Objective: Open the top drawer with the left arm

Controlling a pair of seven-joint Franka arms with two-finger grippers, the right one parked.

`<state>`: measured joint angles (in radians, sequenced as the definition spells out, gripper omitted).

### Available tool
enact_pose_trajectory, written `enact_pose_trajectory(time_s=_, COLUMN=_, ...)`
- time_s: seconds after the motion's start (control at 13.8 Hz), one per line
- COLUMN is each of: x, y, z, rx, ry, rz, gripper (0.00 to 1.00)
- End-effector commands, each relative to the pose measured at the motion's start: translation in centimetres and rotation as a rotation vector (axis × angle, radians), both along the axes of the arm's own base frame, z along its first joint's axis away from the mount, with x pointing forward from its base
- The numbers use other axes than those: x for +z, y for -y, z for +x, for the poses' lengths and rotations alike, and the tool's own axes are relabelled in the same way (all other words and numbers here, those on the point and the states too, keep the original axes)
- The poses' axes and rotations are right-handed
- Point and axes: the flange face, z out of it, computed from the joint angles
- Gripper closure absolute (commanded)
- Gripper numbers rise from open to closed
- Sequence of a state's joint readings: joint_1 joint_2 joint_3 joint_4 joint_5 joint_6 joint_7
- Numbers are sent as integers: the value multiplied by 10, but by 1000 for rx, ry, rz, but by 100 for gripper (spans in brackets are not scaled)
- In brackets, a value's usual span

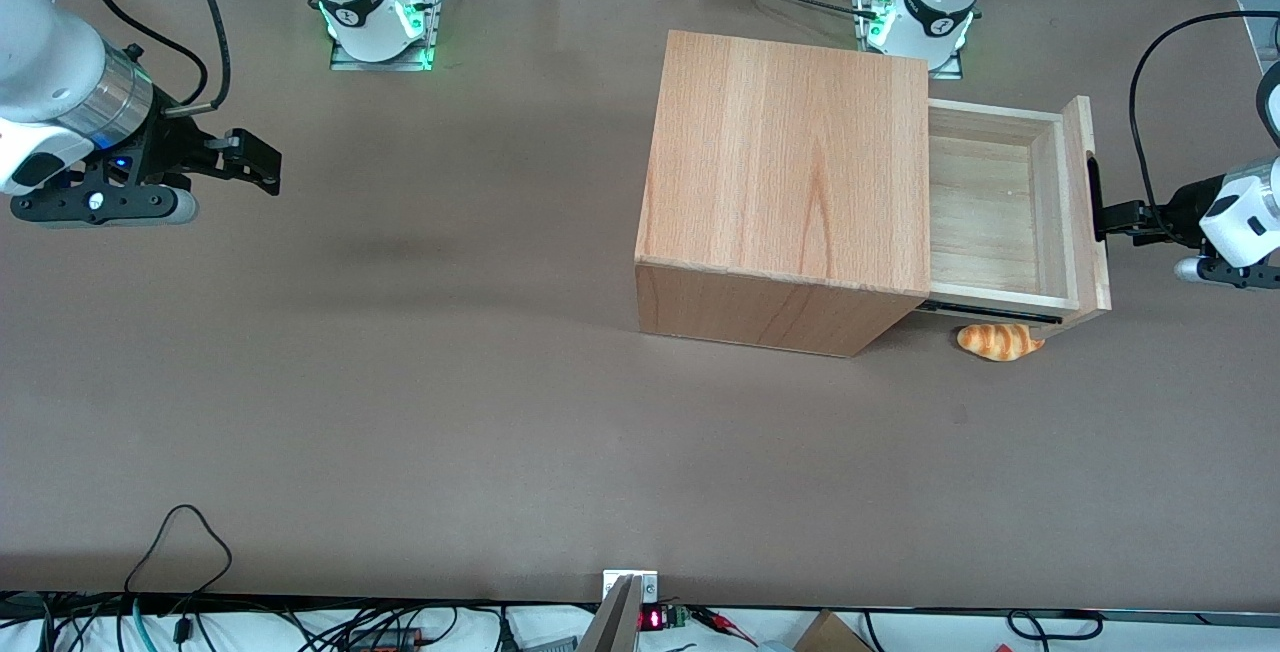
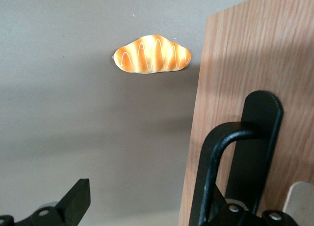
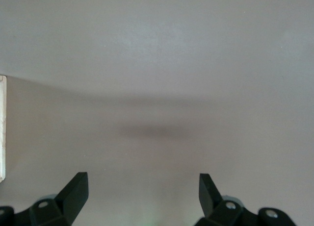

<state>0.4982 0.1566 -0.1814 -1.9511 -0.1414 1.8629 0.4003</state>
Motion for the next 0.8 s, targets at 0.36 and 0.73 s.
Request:
enact_pose_trajectory(time_s=0.36, x=31, y=-17, z=9, rx=-11, ry=-23, rz=-45, gripper=0)
enact_pose_trajectory(time_s=0.73, x=77, y=-18, z=16, rx=-27, ry=-11, rz=-45, gripper=0)
